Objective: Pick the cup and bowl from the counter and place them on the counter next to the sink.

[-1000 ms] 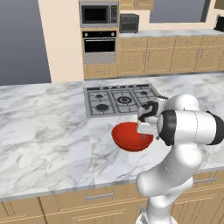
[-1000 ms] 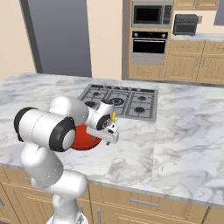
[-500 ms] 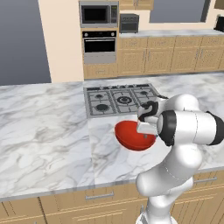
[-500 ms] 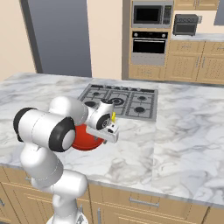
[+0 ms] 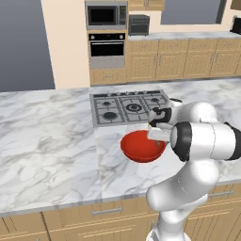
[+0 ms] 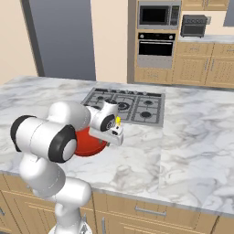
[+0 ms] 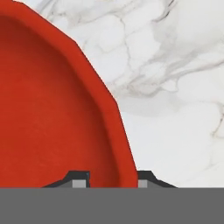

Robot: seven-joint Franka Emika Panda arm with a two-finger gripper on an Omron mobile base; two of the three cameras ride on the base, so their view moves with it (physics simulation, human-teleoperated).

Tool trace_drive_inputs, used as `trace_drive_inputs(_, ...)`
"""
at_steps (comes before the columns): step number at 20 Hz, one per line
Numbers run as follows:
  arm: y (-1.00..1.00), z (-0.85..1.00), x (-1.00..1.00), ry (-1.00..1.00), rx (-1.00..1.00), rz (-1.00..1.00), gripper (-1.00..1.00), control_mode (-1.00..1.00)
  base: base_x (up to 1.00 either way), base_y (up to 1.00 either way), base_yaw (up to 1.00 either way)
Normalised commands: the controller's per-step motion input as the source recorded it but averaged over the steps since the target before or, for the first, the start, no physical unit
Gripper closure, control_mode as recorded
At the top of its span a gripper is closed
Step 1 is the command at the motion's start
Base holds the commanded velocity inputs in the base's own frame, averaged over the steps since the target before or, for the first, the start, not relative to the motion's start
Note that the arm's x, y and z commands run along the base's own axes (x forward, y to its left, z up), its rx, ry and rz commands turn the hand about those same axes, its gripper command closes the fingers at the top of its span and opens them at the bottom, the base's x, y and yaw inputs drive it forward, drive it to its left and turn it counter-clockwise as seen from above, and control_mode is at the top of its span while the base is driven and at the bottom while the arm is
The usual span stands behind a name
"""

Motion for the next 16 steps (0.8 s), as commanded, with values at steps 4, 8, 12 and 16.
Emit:
trace_drive_inputs(4,0.0,0.22,0.0,0.01,0.02,0.0,1.0,-1.0,0.0,0.0,0.0)
trace_drive_inputs(8,0.0,0.16,-0.1,0.02,0.09,0.01,1.0,-1.0,0.0,0.0,0.0)
trace_drive_inputs(12,0.0,0.09,-0.16,0.06,0.15,0.0,1.0,-1.0,0.0,0.0,0.0)
trace_drive_inputs(16,0.0,0.13,-0.13,0.01,0.17,0.0,1.0,-1.0,0.0,0.0,0.0)
